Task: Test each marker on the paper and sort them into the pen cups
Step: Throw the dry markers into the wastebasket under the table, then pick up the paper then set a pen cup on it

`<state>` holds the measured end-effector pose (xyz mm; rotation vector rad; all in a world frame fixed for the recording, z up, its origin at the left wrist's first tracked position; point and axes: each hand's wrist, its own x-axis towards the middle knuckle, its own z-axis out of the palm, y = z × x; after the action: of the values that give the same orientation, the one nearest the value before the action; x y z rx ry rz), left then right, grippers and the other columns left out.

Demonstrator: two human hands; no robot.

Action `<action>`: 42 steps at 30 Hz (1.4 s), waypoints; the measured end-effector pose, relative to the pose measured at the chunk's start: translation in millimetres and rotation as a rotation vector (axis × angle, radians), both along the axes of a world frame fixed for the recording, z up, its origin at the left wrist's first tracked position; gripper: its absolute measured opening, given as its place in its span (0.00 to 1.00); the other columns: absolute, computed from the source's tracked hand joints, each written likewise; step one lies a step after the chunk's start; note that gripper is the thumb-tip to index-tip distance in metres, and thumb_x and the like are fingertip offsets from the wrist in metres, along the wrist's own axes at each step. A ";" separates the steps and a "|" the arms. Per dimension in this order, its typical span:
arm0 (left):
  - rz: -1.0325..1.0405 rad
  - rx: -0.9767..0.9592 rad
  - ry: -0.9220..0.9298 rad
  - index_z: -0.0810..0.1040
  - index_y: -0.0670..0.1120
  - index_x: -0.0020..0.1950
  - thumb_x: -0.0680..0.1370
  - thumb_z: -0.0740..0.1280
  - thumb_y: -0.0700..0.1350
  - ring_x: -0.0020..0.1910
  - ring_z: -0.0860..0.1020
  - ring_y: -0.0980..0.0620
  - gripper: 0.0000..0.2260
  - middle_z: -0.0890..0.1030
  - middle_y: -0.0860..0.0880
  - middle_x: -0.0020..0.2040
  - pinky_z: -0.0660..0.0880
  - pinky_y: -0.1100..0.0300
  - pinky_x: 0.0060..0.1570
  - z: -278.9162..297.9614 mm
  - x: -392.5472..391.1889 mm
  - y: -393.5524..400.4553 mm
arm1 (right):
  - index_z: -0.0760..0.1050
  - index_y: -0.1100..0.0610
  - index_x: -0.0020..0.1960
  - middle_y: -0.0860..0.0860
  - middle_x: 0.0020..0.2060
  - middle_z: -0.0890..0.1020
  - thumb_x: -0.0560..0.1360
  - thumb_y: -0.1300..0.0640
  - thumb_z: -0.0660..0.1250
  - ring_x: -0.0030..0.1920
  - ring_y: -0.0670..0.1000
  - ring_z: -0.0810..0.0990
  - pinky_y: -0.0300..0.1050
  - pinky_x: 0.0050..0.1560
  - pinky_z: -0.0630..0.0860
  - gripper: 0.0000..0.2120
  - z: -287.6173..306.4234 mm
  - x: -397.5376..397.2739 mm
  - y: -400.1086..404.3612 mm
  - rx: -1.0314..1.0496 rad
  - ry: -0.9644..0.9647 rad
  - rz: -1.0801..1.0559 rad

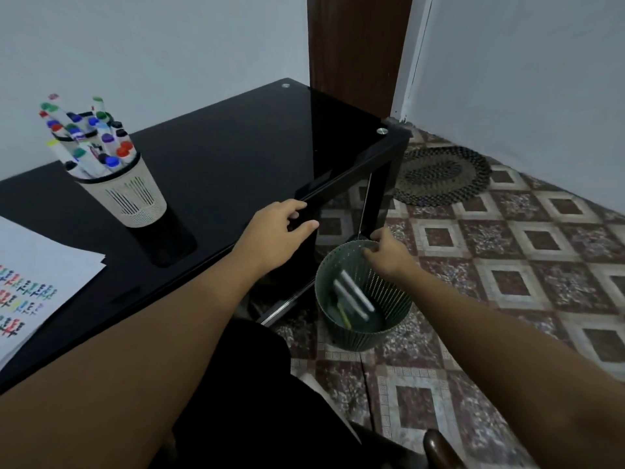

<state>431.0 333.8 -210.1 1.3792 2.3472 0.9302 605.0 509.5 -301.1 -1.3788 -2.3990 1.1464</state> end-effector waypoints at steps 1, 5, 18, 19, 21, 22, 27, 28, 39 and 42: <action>0.007 0.000 0.002 0.74 0.53 0.73 0.80 0.68 0.58 0.59 0.76 0.55 0.23 0.78 0.54 0.62 0.71 0.61 0.57 0.2 -2.3 -2.0 | 0.65 0.58 0.71 0.54 0.56 0.77 0.84 0.51 0.65 0.51 0.55 0.77 0.51 0.52 0.76 0.20 1.9 -2.3 -1.9 0.013 0.006 0.016; 0.067 0.011 -0.003 0.75 0.53 0.72 0.80 0.68 0.57 0.56 0.77 0.57 0.22 0.79 0.54 0.60 0.74 0.61 0.57 4.2 -15.6 -19.6 | 0.69 0.58 0.70 0.55 0.59 0.78 0.85 0.52 0.63 0.53 0.55 0.79 0.49 0.51 0.75 0.17 22.0 -20.8 -19.5 0.059 0.117 0.121; 0.538 0.232 0.073 0.82 0.52 0.56 0.81 0.68 0.51 0.37 0.76 0.62 0.06 0.80 0.55 0.40 0.74 0.63 0.41 47.6 -80.4 -189.4 | 0.78 0.48 0.54 0.43 0.44 0.83 0.83 0.51 0.65 0.45 0.42 0.81 0.41 0.48 0.78 0.03 124.8 -167.5 -177.2 0.113 0.475 0.514; 0.598 0.248 0.081 0.81 0.52 0.55 0.81 0.68 0.51 0.37 0.76 0.63 0.06 0.79 0.55 0.40 0.73 0.64 0.40 50.3 -86.7 -207.3 | 0.78 0.48 0.54 0.43 0.44 0.83 0.83 0.51 0.65 0.45 0.43 0.82 0.43 0.48 0.78 0.04 130.0 -180.0 -192.7 0.104 0.472 0.554; 0.743 0.281 0.068 0.80 0.51 0.55 0.82 0.67 0.51 0.39 0.77 0.62 0.06 0.79 0.56 0.42 0.73 0.63 0.39 53.5 -100.2 -243.8 | 0.77 0.50 0.55 0.43 0.45 0.83 0.84 0.52 0.64 0.45 0.45 0.82 0.45 0.47 0.79 0.04 137.8 -205.8 -224.1 0.071 0.461 0.642; 0.819 0.300 0.033 0.79 0.51 0.57 0.82 0.67 0.51 0.41 0.78 0.60 0.07 0.79 0.56 0.44 0.75 0.61 0.39 52.9 -107.5 -261.4 | 0.77 0.50 0.55 0.43 0.45 0.82 0.84 0.52 0.64 0.45 0.45 0.82 0.43 0.46 0.78 0.04 140.1 -218.7 -239.2 0.059 0.459 0.693; 1.194 0.240 -0.180 0.71 0.49 0.69 0.81 0.67 0.53 0.61 0.76 0.45 0.19 0.73 0.45 0.66 0.79 0.52 0.46 40.1 -149.3 -333.0 | 0.75 0.52 0.63 0.45 0.51 0.81 0.83 0.50 0.66 0.50 0.47 0.79 0.38 0.44 0.70 0.11 133.8 -289.8 -297.2 0.043 0.371 0.852; 1.257 0.189 -0.212 0.69 0.49 0.71 0.81 0.68 0.54 0.65 0.72 0.42 0.21 0.70 0.44 0.68 0.78 0.49 0.50 37.8 -157.6 -343.3 | 0.74 0.52 0.66 0.47 0.56 0.81 0.83 0.49 0.66 0.54 0.48 0.79 0.39 0.46 0.71 0.14 131.4 -304.5 -303.8 0.043 0.329 0.872; 1.410 0.338 -0.654 0.69 0.46 0.60 0.73 0.76 0.47 0.47 0.83 0.42 0.21 0.81 0.44 0.52 0.83 0.42 0.46 20.2 -216.0 -369.1 | 0.54 0.54 0.82 0.60 0.74 0.67 0.76 0.42 0.75 0.74 0.62 0.67 0.58 0.70 0.71 0.44 115.4 -386.1 -322.8 0.212 -0.074 0.861; 1.397 0.347 -0.701 0.75 0.46 0.58 0.67 0.76 0.46 0.43 0.84 0.41 0.22 0.84 0.44 0.50 0.83 0.42 0.43 16.6 -234.3 -363.6 | 0.55 0.53 0.81 0.60 0.73 0.67 0.74 0.43 0.77 0.73 0.62 0.67 0.57 0.70 0.70 0.46 108.4 -388.7 -327.3 0.212 -0.081 0.836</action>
<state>196.6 -29.9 -193.4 -0.7685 2.3136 1.7465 216.3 182.2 -192.7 -0.3311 -3.1411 0.9090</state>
